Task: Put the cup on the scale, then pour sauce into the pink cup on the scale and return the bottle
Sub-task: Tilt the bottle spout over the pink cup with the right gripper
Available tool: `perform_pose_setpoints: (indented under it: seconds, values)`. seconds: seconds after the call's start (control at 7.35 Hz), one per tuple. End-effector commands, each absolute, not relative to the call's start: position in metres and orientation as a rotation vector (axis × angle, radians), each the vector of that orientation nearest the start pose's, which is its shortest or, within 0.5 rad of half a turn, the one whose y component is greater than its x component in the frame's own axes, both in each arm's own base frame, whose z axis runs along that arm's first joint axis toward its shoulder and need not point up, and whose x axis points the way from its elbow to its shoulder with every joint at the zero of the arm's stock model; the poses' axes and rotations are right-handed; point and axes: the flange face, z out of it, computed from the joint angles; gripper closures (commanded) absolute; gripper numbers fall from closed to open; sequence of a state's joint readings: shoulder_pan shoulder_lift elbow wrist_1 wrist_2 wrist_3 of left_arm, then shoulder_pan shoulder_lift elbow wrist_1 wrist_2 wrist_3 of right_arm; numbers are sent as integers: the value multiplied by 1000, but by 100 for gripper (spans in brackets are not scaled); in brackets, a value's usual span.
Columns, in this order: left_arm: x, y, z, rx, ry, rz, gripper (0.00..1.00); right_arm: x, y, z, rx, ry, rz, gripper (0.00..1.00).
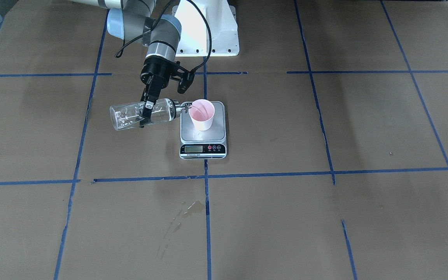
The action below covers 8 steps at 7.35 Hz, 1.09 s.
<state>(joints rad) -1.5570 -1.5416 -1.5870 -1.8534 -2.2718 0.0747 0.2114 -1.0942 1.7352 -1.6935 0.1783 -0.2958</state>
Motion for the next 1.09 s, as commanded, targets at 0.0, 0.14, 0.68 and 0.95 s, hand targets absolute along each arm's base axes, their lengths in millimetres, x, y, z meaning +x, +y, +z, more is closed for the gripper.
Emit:
perform_pose_setpoints:
  seconds: [0.0, 0.14, 0.68, 0.95]
  values:
    - [-62, -497, 640, 279, 689, 180, 0, -542, -353, 270, 1085, 1055, -1049, 100]
    - [-62, -497, 640, 280, 689, 179, 0, -541, -353, 264, 1101, 1025, -1028, 100]
    - [-62, -498, 634, 290, 689, 180, 0, -544, -348, 277, 1199, 751, -794, 100]
    - [-62, -498, 632, 294, 690, 182, 0, -546, -346, 280, 1219, 650, -710, 100]
